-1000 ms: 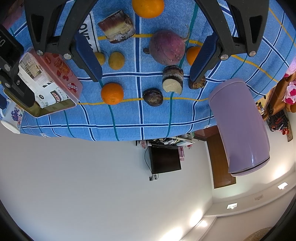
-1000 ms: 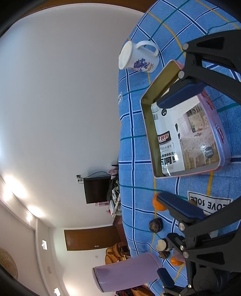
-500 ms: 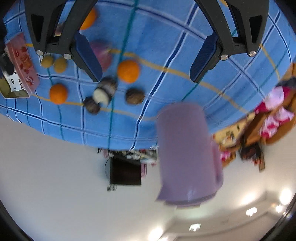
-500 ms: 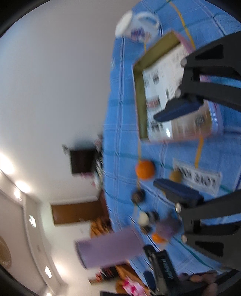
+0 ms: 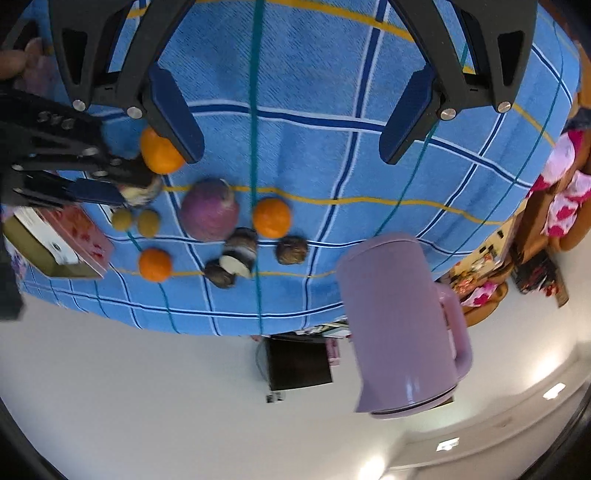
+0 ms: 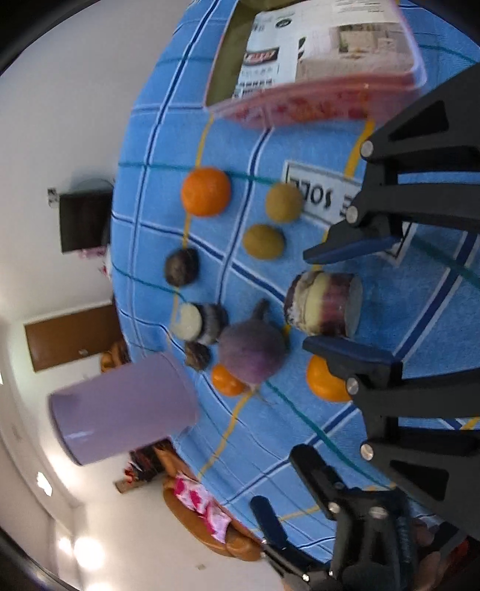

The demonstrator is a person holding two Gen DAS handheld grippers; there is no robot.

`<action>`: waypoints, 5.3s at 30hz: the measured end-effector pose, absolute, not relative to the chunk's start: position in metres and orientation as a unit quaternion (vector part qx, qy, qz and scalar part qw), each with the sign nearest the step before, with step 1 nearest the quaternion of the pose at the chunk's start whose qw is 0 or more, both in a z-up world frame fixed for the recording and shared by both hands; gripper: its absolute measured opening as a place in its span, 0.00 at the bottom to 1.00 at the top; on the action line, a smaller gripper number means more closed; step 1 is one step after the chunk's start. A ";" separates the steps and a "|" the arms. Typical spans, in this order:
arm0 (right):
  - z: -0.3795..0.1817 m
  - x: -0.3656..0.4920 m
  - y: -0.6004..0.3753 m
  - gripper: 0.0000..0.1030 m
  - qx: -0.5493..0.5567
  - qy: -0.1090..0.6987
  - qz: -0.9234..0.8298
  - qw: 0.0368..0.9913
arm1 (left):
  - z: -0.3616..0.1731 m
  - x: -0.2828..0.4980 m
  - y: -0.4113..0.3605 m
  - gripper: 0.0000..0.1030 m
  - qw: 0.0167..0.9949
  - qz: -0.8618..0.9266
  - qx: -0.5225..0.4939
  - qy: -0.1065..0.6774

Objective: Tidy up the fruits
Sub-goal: 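Grasp the small jar with the right gripper while the left gripper grasps an orange, then lower the jar into the pink tin with the right gripper while the left drops the orange in, then move both grippers back over the fruits on the bedspread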

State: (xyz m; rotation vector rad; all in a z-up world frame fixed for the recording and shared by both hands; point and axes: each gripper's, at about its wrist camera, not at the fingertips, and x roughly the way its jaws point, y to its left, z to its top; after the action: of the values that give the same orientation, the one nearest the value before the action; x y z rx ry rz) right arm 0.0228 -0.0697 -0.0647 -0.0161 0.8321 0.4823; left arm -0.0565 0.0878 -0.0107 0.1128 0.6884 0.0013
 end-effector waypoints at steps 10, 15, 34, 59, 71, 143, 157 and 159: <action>-0.066 0.025 -0.081 0.39 0.005 0.411 0.230 0.882 | -0.007 -0.055 0.073 0.94 0.932 -0.020 0.037 0.359; -0.032 0.012 -0.119 0.39 0.051 0.335 0.201 0.919 | -0.009 -0.044 0.055 0.94 0.925 -0.053 0.018 0.376; 0.011 -0.004 -0.201 0.39 0.074 0.222 0.052 0.971 | -0.054 -0.003 0.026 0.38 0.923 -0.087 0.004 0.375; -0.036 0.029 -0.315 0.39 0.177 0.335 -0.003 0.926 | -0.036 0.048 -0.169 0.38 0.901 -0.224 0.043 0.370; -0.036 0.036 -0.317 0.77 0.197 0.310 0.008 0.930 | -0.050 0.053 -0.178 0.41 0.905 -0.203 0.052 0.370; -0.005 -0.024 -0.286 0.79 0.094 0.142 -0.123 0.978 | -0.031 0.026 -0.084 0.84 0.954 -0.100 0.051 0.278; -0.008 -0.029 -0.206 0.79 0.037 0.182 -0.056 0.981 | -0.018 0.056 0.012 0.84 0.956 -0.076 0.018 0.283; -0.011 -0.024 -0.189 0.75 0.022 0.198 -0.038 0.979 | -0.013 0.061 0.028 0.84 0.957 -0.065 0.001 0.282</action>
State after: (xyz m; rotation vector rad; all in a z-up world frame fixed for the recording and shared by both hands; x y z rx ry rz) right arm -0.0241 -0.1891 -0.0113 0.0443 0.3997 -0.0761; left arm 0.0613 0.0278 -0.0135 0.0030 0.5731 -0.1314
